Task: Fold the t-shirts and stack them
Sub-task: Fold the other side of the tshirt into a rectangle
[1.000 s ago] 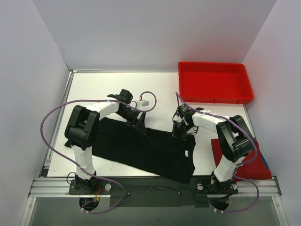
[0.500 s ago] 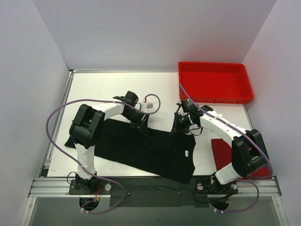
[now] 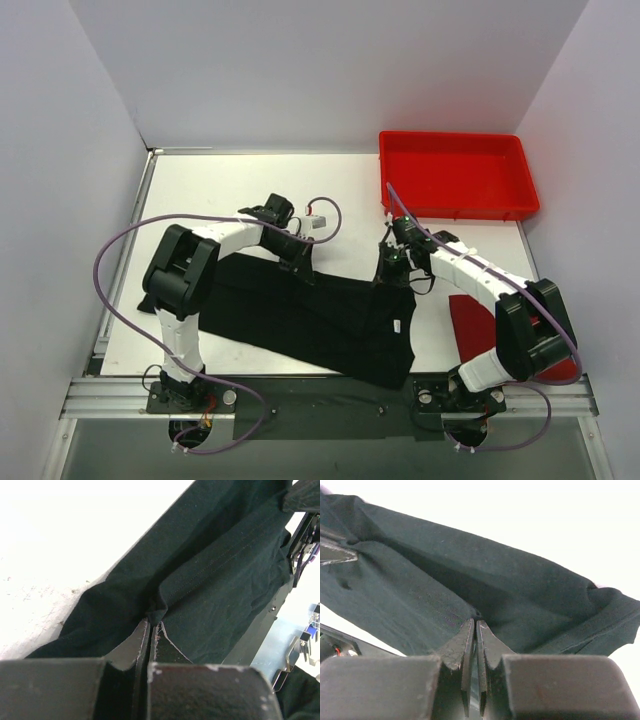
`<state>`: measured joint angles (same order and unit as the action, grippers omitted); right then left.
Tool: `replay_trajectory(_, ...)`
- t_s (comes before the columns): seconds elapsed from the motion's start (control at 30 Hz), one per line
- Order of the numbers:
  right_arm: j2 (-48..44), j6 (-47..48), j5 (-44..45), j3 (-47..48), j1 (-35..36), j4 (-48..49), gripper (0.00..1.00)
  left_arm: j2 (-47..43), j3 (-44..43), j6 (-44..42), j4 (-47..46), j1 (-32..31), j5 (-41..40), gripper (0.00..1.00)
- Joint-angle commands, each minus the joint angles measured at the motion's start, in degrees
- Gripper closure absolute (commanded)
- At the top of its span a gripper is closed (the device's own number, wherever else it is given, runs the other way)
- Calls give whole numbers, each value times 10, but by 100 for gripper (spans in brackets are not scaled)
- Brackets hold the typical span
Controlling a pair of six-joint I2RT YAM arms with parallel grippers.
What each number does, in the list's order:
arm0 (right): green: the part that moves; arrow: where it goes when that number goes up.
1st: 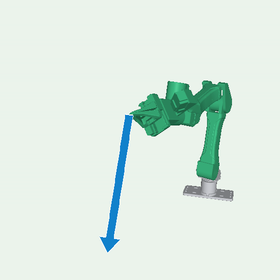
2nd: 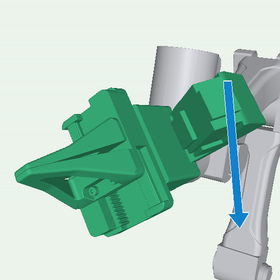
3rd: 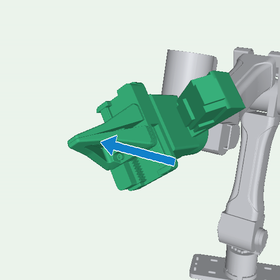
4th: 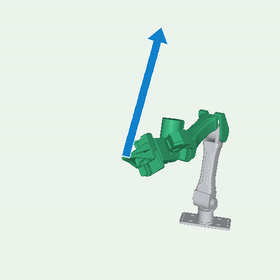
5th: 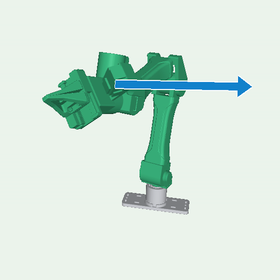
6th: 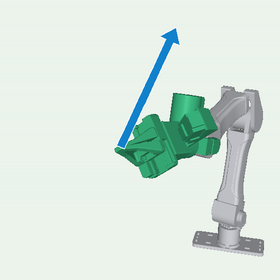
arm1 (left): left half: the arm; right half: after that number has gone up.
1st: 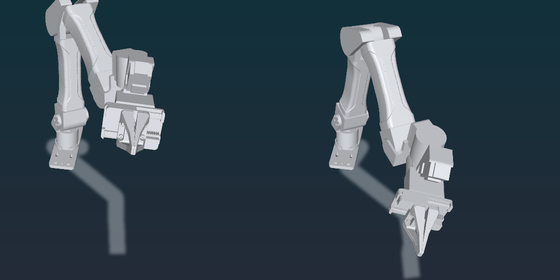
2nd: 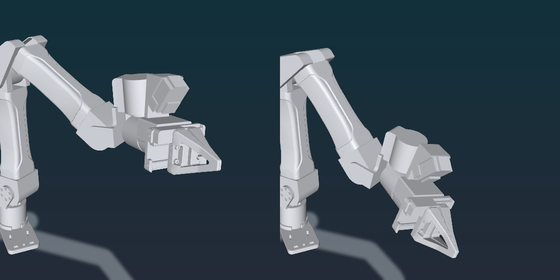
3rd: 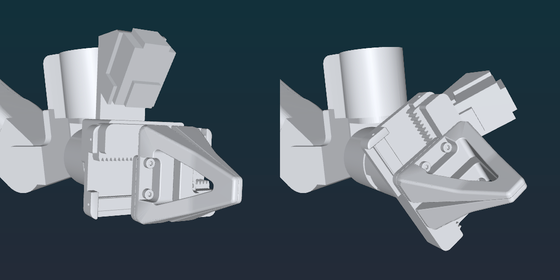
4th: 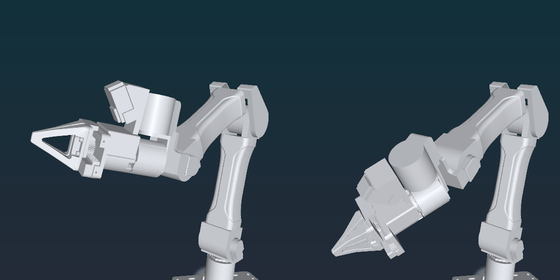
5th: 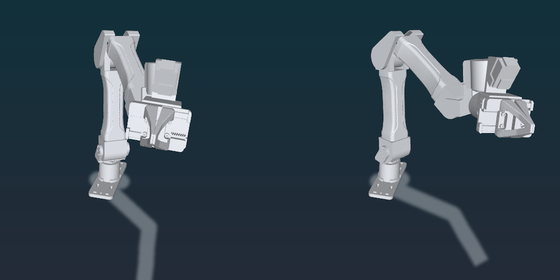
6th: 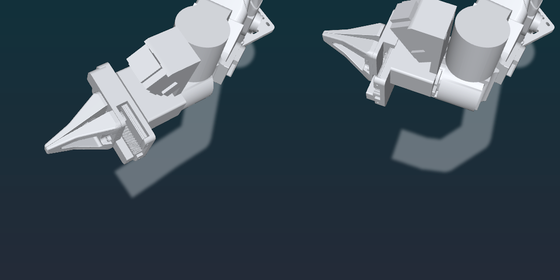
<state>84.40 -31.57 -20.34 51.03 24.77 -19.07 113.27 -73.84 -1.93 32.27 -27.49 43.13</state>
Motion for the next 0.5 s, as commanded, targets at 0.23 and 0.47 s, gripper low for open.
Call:
replay_trajectory(0.23,16,25,35,-15,-15,47,100,-44,26,-5,-80,-10,-77,49)
replay_trajectory(0.47,5,68,79,48,-15,-31,57,-80,3,-30,-43,-2,-91,32)
